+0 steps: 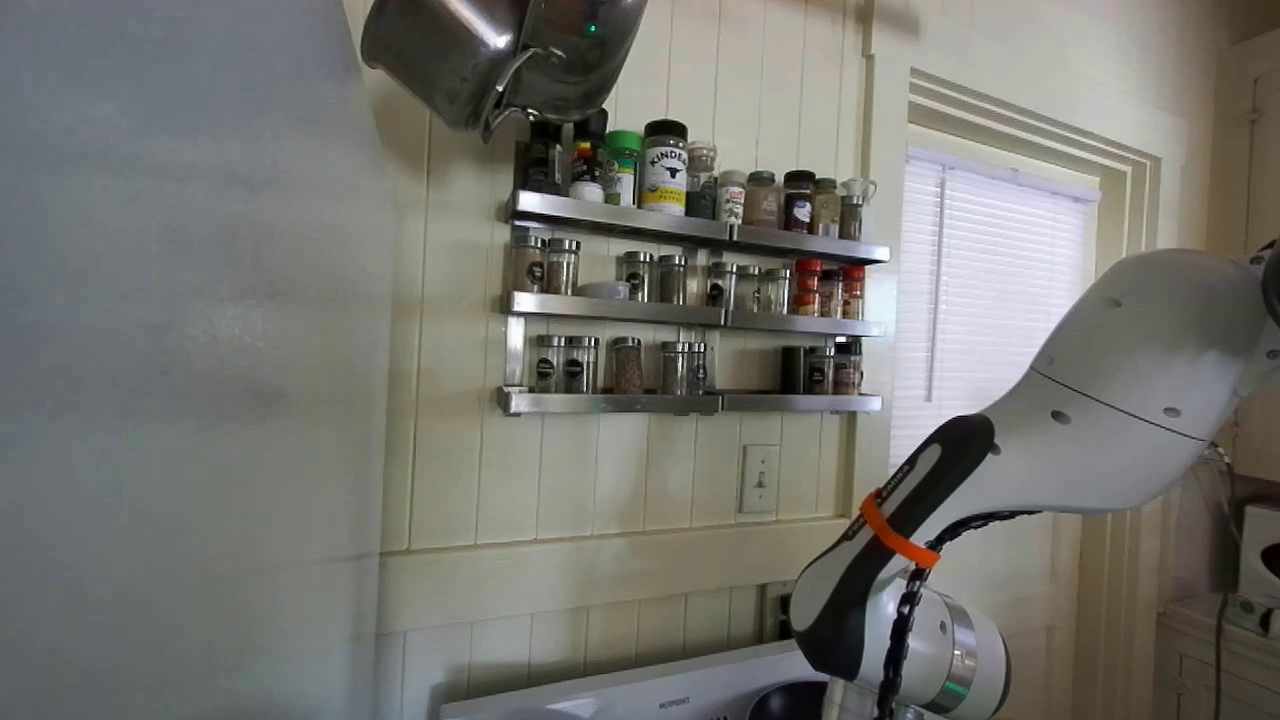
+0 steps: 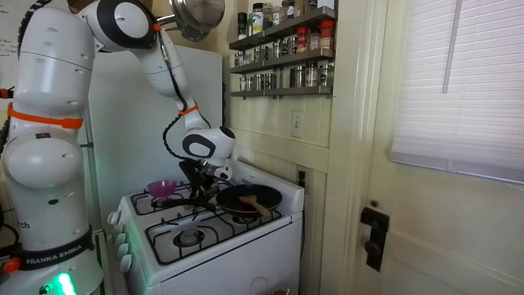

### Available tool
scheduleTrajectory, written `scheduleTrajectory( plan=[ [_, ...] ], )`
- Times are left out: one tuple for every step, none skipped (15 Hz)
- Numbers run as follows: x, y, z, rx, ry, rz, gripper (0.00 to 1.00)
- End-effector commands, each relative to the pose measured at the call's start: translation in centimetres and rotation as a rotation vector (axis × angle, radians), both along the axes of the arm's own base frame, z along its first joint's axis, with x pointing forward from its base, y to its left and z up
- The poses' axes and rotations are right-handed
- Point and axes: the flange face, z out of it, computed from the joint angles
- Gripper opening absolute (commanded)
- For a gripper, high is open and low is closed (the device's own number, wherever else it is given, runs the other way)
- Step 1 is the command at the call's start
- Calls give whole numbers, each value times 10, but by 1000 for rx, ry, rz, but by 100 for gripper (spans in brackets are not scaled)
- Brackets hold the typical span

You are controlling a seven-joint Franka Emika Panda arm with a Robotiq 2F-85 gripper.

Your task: Put the spice bottle on the counter

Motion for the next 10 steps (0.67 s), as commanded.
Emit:
scheduleTrajectory(
  plan=[
    [3, 7, -3, -11, -8, -21, 24],
    [3, 8, -3, -14, -7, -22, 74],
    [2, 10, -1, -19, -1, -21, 75],
    [0, 11, 1, -23, 11, -24, 82],
    [-2, 13, 5, -28, 18, -24, 88],
    [-4, 16, 9, -40, 22, -27, 95],
    [-6, 19, 13, -50, 24, -28, 100],
    [-9, 22, 20, -60, 23, -28, 100],
    [-13, 26, 28, -76, 16, -24, 100],
    [-16, 31, 37, -89, 6, -17, 100]
  ],
)
